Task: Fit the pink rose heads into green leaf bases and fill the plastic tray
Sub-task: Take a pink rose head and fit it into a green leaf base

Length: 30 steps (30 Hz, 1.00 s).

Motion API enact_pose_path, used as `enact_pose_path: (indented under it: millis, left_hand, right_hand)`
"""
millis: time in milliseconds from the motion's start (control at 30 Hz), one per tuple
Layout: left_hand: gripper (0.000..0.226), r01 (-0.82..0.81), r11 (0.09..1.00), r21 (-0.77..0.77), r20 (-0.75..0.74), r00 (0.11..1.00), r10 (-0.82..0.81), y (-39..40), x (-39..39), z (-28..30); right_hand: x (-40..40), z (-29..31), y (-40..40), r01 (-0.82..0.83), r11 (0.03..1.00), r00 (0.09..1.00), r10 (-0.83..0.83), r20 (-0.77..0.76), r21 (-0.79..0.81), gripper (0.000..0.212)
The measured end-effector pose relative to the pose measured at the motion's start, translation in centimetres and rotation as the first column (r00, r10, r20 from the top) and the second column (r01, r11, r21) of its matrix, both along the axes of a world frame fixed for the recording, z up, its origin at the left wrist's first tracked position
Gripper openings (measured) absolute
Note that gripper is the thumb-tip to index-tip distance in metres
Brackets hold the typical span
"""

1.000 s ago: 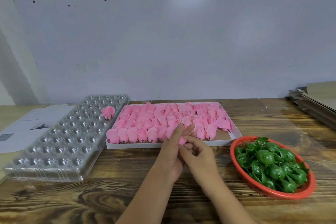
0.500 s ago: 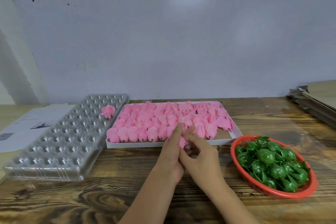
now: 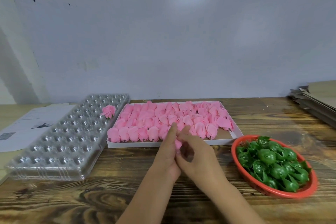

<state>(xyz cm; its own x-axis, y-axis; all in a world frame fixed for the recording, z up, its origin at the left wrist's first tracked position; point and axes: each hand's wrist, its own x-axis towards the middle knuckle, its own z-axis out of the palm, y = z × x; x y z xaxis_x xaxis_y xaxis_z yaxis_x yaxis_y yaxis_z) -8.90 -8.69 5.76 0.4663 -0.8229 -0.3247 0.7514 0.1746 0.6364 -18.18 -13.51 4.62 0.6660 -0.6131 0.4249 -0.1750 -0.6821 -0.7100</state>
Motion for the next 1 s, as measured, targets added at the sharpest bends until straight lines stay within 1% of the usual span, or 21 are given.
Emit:
enact_pose_path:
  millis: [33,67,100,133,167,200,267,367,433,467,500,600,667,767,800,867,900,1000]
  left_hand:
    - [0.05,-0.011,1.0,-0.005,-0.026,1.0,0.011,0.0,-0.3,0.0]
    - [0.05,-0.02,1.0,-0.012,-0.052,0.998,0.019,0.0,-0.6,0.0]
    - [0.049,-0.024,0.999,-0.022,-0.073,0.997,0.022,0.0,-0.9,0.1]
    - [0.045,-0.022,0.999,-0.035,-0.087,0.996,0.019,0.0,-1.0,0.1]
    - [0.038,-0.021,0.998,-0.053,-0.097,0.995,0.016,-0.1,-1.1,0.2]
    - [0.033,-0.022,0.998,-0.062,-0.093,0.995,0.017,-0.1,-1.1,0.3]
    - [0.032,-0.014,0.999,-0.035,-0.054,0.998,0.012,-0.1,-0.8,0.3]
    - [0.055,0.006,1.0,0.012,0.016,1.0,-0.007,0.0,-0.3,0.2]
    - [0.065,0.014,0.999,0.029,0.067,0.998,-0.016,0.0,-0.2,0.0]
    - [0.067,0.016,0.999,0.031,0.082,0.996,-0.019,0.1,-0.1,-0.1]
    - [0.068,0.015,0.999,0.035,0.083,0.996,-0.018,0.1,-0.1,-0.1]
    - [0.063,-0.013,0.999,0.044,0.036,0.999,0.011,0.0,-0.4,0.0]
    - [0.056,-0.035,0.998,0.057,-0.003,0.999,0.036,-0.2,-0.5,0.3]
    - [0.051,-0.013,0.998,0.055,-0.043,0.999,0.015,-0.2,-1.0,0.7]
    - [0.051,-0.004,0.999,0.051,-0.047,0.999,0.007,-0.1,-1.2,0.7]
    - [0.05,0.002,0.999,0.038,-0.044,0.999,0.0,-0.1,-1.3,0.6]
    - [0.049,0.002,0.999,0.032,-0.044,0.999,-0.001,-0.1,-1.3,0.6]
    - [0.047,-0.001,1.0,0.018,-0.026,1.0,0.001,0.1,-1.0,0.6]
  right_hand:
    - [0.0,0.1,0.0,0.009,0.995,1.0,-0.012,-0.028,-0.097,0.038]
    - [0.1,0.1,0.0,0.021,0.988,0.999,-0.028,-0.041,-0.154,0.035]
    - [0.1,0.1,0.0,0.034,0.985,0.999,-0.04,-0.034,-0.167,0.033]
    - [0.2,0.0,0.1,0.049,0.989,0.999,-0.051,-0.007,-0.139,0.034]
    - [0.2,-0.1,0.2,0.069,0.995,0.997,-0.067,0.038,-0.07,0.036]
    - [0.2,-0.2,0.3,0.082,0.996,0.992,-0.085,0.091,0.034,0.036]
    - [0.3,-0.3,0.3,0.061,0.966,0.977,-0.109,0.182,0.253,0.032]
    - [0.3,-0.2,0.1,-0.038,0.89,0.963,-0.088,0.255,0.453,0.026]
    - [0.3,0.0,0.0,-0.097,0.845,0.964,-0.053,0.262,0.527,0.024]
    - [0.2,0.1,-0.1,-0.1,0.843,0.969,-0.039,0.245,0.528,0.024]
    - [0.1,0.0,-0.1,-0.088,0.862,0.975,-0.028,0.22,0.499,0.026]
    - [-0.2,-0.2,0.0,-0.022,0.948,0.995,-0.011,0.104,0.317,0.04]
    - [-0.3,-0.2,0.0,0.008,0.979,0.999,-0.017,0.041,0.204,0.05]
    - [-0.2,0.1,0.0,0.077,0.997,0.997,-0.076,-0.01,0.017,0.047]
    - [-0.2,0.2,0.1,0.078,0.997,0.997,-0.079,-0.023,-0.021,0.045]
    - [-0.2,0.2,0.2,0.073,0.997,0.997,-0.075,-0.032,-0.037,0.043]
    - [-0.1,0.1,0.2,0.076,0.997,0.997,-0.077,-0.017,-0.015,0.043]
    - [-0.1,0.1,0.3,0.067,0.985,0.993,-0.081,0.083,0.16,0.042]
